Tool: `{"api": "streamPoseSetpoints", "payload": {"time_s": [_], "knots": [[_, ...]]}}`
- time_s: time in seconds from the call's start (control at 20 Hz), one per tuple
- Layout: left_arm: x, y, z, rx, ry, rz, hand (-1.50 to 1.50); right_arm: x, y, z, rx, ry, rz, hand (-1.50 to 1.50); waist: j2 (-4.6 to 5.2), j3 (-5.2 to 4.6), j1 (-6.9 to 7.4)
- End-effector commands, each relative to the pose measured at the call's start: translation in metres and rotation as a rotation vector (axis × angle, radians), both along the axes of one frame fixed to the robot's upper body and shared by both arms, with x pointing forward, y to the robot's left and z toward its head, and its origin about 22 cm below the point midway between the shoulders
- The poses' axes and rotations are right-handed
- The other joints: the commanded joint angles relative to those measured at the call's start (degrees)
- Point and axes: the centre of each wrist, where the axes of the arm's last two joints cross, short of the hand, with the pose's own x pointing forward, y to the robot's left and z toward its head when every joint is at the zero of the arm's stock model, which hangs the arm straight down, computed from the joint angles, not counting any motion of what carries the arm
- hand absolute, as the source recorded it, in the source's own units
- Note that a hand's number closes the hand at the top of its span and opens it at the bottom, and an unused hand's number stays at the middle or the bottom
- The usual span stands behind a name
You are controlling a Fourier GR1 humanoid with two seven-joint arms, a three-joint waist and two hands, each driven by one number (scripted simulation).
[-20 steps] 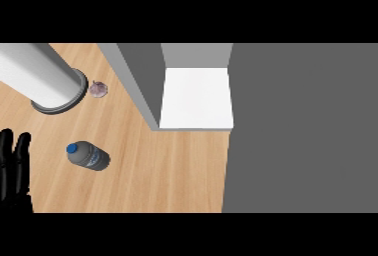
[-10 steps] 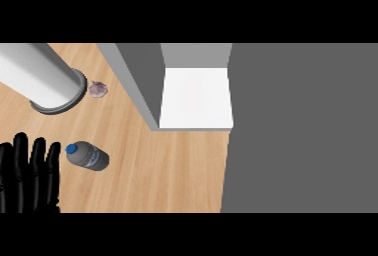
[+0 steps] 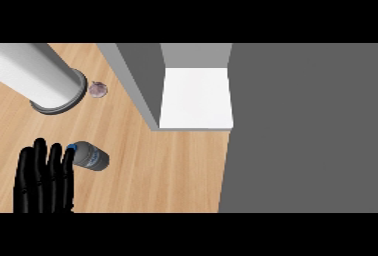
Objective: Pick up the bottled water, place it into the cabinet and close the cabinet
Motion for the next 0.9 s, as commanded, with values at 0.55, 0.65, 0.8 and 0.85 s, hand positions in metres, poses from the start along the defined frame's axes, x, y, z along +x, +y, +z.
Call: {"api": "streamPoseSetpoints", "payload": {"time_s": [0.55,0.65,0.8,0.85], "knots": [[0.019,0.008,-0.006,0.099,-0.038,0.128,-1.5,-0.035,0.002,0.039,0.008,-0.035,-0.001,-1.5,0.11,-0.09,-0.28],[0.02,0.023,0.005,0.081,-0.036,0.137,-1.5,-0.049,-0.007,0.036,0.009,-0.048,0.006,-1.5,0.04,-0.03,-0.88],[0.018,0.036,-0.005,0.065,-0.015,0.143,-1.5,-0.031,0.002,0.031,-0.001,-0.038,0.004,-1.5,0.13,-0.09,-0.24],[0.008,0.023,-0.001,0.068,-0.021,0.135,-1.5,-0.031,-0.001,0.031,-0.003,-0.044,-0.002,-1.5,0.1,-0.05,-0.13]]}}
